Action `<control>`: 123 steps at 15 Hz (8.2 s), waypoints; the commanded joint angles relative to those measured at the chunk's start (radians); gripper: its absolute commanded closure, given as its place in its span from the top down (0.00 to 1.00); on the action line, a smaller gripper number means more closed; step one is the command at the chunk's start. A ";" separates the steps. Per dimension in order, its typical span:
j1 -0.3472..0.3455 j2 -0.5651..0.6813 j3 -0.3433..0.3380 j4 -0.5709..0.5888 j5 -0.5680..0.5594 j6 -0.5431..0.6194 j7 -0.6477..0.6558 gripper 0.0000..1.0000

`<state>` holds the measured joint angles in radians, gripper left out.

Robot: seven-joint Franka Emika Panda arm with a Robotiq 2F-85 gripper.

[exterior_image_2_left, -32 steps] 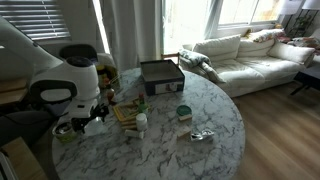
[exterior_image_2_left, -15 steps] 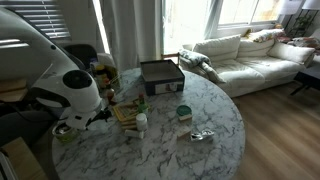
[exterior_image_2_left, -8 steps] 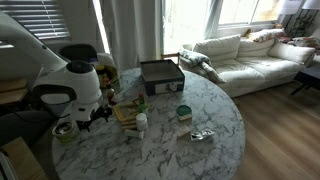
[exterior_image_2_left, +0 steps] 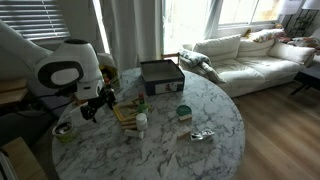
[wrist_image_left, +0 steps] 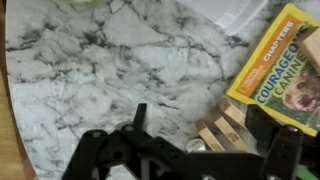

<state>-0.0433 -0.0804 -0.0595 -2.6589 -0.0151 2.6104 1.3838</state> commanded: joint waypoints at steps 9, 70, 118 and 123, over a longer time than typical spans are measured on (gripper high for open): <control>0.058 -0.154 0.095 0.090 0.202 -0.234 -0.462 1.00; 0.110 0.062 0.135 -0.042 0.433 -0.009 -1.059 0.55; -0.219 0.651 -0.202 0.114 1.656 -1.246 -1.485 0.55; -0.204 0.629 -0.233 0.118 1.609 -1.211 -1.465 0.94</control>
<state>-0.2728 0.5266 -0.2600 -2.5615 1.6213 1.3542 -0.0725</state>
